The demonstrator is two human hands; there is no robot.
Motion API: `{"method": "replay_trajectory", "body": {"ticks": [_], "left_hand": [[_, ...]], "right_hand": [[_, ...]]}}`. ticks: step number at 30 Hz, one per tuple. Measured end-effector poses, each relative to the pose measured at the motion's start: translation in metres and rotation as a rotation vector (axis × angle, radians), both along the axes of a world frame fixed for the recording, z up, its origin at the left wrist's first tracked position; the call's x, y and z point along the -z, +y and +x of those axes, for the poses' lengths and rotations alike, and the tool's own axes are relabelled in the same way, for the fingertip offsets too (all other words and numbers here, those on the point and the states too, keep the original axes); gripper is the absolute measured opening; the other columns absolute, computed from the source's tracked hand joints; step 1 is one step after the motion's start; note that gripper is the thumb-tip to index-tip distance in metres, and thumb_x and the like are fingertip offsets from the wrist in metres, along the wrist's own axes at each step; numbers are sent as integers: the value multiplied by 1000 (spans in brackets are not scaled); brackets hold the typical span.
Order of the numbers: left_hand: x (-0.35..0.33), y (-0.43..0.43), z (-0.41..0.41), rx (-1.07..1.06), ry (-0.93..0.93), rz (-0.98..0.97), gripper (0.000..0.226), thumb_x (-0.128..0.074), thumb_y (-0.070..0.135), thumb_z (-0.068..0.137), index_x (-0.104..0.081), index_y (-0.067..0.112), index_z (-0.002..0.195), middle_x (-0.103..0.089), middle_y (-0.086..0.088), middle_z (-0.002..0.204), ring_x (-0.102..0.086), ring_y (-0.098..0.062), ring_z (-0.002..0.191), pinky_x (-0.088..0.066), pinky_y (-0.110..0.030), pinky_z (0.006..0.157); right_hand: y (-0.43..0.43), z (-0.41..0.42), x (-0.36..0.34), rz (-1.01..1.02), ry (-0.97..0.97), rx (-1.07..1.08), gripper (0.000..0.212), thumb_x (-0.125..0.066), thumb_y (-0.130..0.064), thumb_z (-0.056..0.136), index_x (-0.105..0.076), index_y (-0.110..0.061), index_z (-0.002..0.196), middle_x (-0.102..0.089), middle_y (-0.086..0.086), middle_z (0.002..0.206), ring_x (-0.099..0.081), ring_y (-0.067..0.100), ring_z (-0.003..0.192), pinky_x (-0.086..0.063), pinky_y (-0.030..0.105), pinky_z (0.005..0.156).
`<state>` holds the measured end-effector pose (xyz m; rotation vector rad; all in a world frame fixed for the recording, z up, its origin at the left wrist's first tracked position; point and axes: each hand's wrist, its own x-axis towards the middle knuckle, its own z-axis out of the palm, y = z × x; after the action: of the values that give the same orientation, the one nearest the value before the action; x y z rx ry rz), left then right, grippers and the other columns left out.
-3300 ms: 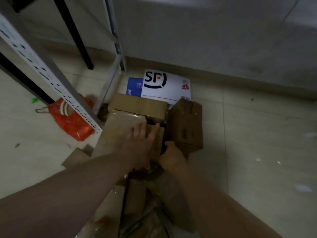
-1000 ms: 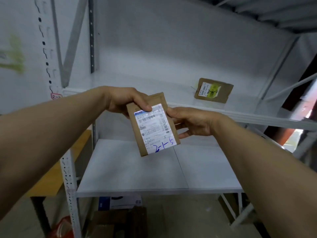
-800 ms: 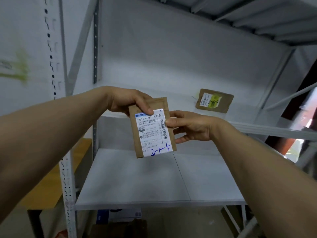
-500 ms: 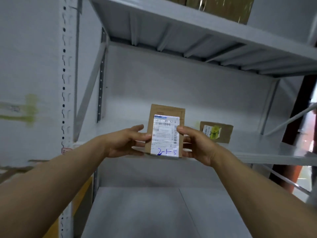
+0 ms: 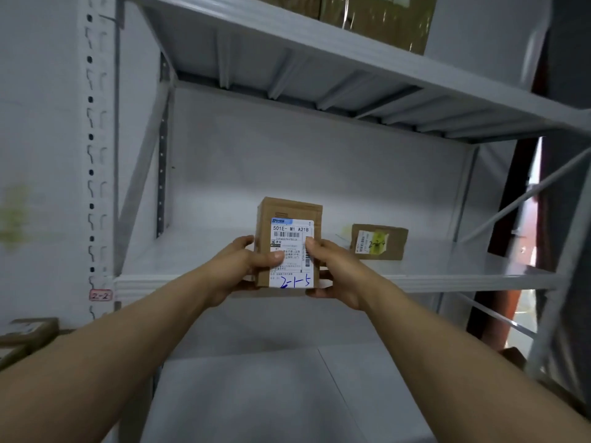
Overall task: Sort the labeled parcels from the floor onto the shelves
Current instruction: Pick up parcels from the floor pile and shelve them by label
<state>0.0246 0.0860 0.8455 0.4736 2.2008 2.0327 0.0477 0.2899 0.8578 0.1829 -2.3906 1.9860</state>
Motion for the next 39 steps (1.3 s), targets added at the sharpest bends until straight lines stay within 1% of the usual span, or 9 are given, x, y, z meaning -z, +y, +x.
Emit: {"method": "replay_trajectory", "body": {"ticks": [3,7,11,15,20,26,31,36,39], "left_hand": [[0,38,-8,-36,24,43,108,-85,25,76,-10,26,154,-71,-3,119,-71,-23,102,-55,-38,84],[6,91,-18,-25,47,44,86,-86,24,75,-31,17,140,-76,-1,104,-75,-20,90,-57,-42,88],[0,137,-25,-21,87,85,75,-85,21,76,-38,17,134,-75,-4,104,-76,-19,84,-60,-38,77],[-41,199,-40,-138,419,147,75,-82,30,78,-39,22,138,-59,-2,123,-70,-13,95,-62,-31,69],[-135,277,-51,-247,851,4,73,-68,55,82,-33,43,144,-32,11,131,-47,3,107,-55,-35,96],[-241,379,-66,-306,1132,67,81,-65,63,79,-25,36,145,-27,10,138,-45,-17,127,-50,-45,102],[-301,439,-79,-299,1122,151,77,-69,52,77,-32,29,141,-35,3,138,-52,-19,122,-50,-44,103],[-331,469,-90,-266,1083,-31,85,-73,19,76,-30,41,147,-30,-3,141,-42,-22,125,-38,-36,109],[-334,483,-90,-201,1155,-41,65,-70,7,79,-45,36,132,-51,-1,129,-56,-20,118,-53,-31,95]], "right_hand": [[27,-8,0,-20,27,48,35,-61,-42,98,-53,-25,127,-74,4,113,-73,24,100,-59,49,86],[75,-20,8,-41,30,95,44,-68,-42,93,-53,-25,131,-75,4,112,-75,24,97,-61,45,78],[125,-28,4,-27,87,94,46,-73,-41,90,-54,-26,129,-77,2,107,-76,23,93,-62,46,80],[180,-46,-45,-50,366,162,48,-76,-46,84,-55,-31,124,-77,-3,104,-77,19,90,-62,46,85],[238,-54,-127,-196,765,247,33,-68,-39,91,-58,-24,118,-74,-3,105,-75,11,89,-61,30,72],[317,-67,-231,-167,1098,420,36,-63,-49,93,-52,-33,123,-71,-4,108,-72,8,92,-62,35,79],[371,-80,-280,-90,1172,521,36,-63,-31,97,-35,-35,120,-69,-2,110,-71,13,94,-61,40,85],[407,-100,-299,-138,1205,538,43,-63,-26,95,-40,-37,129,-64,-3,123,-66,14,107,-58,40,92],[424,-104,-300,-112,1190,574,49,-63,-22,96,-44,-40,137,-56,1,132,-63,16,113,-58,40,93]]}}
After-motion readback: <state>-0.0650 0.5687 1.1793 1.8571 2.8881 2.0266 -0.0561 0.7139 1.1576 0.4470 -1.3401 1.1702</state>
